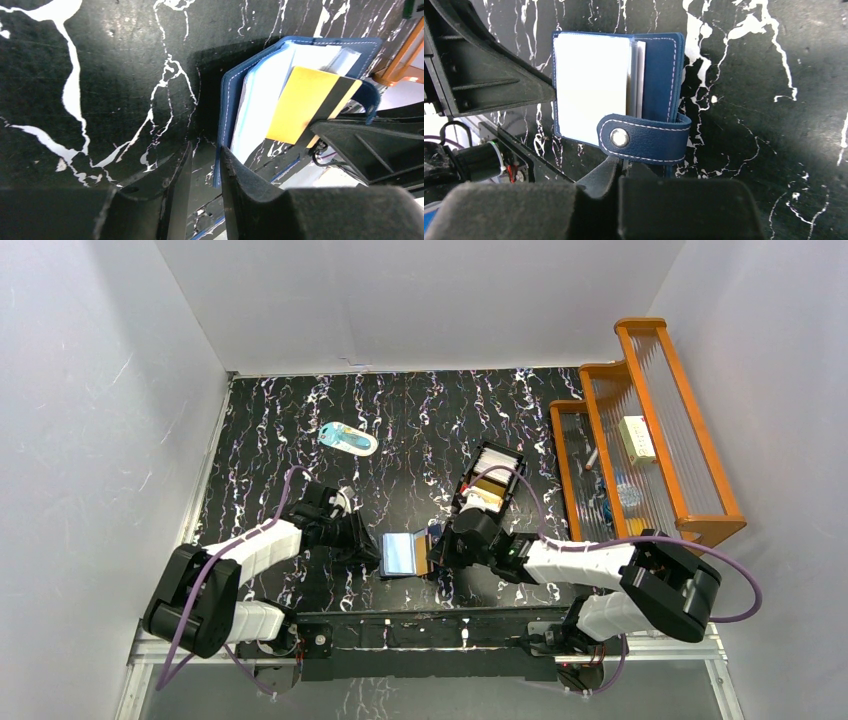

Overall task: Put the credit cards into the card holder
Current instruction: Insert the credit card into the card holder.

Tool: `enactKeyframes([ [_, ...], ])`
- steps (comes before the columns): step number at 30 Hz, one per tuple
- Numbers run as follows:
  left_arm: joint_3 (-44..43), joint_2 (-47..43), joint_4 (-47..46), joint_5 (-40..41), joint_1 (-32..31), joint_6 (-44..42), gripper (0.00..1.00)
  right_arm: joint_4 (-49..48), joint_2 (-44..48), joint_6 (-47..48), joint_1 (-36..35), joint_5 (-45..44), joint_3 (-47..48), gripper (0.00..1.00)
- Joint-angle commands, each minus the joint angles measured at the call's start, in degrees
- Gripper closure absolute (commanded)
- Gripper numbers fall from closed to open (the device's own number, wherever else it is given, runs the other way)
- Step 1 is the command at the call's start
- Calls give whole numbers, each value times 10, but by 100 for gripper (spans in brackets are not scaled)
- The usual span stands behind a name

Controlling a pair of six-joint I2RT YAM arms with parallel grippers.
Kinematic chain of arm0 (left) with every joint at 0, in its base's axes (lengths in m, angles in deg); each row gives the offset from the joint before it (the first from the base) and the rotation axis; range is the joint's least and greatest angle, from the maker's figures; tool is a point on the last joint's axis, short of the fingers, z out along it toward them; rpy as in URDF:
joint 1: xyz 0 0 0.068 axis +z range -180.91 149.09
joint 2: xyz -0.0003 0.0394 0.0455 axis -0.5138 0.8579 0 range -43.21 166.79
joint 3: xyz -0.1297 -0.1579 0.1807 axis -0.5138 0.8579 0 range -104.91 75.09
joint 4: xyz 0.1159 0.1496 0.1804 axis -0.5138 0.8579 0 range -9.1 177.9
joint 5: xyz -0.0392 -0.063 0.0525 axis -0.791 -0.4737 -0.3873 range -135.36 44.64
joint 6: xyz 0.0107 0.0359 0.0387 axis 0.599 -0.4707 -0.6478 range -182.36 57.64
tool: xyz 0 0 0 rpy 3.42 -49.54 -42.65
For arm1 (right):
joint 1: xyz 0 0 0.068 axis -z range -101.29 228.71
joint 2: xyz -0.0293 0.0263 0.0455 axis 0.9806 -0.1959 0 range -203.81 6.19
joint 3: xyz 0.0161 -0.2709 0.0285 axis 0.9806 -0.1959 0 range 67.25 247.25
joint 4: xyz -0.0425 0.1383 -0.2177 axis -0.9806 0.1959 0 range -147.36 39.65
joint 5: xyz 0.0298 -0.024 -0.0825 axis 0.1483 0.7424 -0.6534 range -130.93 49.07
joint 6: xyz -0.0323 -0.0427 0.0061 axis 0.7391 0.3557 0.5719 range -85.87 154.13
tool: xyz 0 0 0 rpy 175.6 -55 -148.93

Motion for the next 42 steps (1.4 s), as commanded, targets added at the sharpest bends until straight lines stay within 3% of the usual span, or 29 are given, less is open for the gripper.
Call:
enactKeyframes([
  [1, 1, 1, -36, -48, -2, 18, 70, -51, 18, -15, 3, 17, -12, 100],
  [8, 20, 9, -92, -85, -2, 49, 56, -72, 24, -26, 11, 23, -35, 100],
  [13, 29, 13, -105, -83, -2, 52, 55, -81, 23, -28, 15, 31, -40, 100],
  [20, 31, 26, -104, -80, -2, 50, 77, -117, 37, -40, 29, 52, -64, 100],
  [24, 28, 24, -104, -84, -2, 50, 99, -130, 41, -45, 37, 60, -75, 100],
  [42, 38, 12, -54, -84, -8, 33, 100, -252, 29, -32, 50, 101, -117, 100],
])
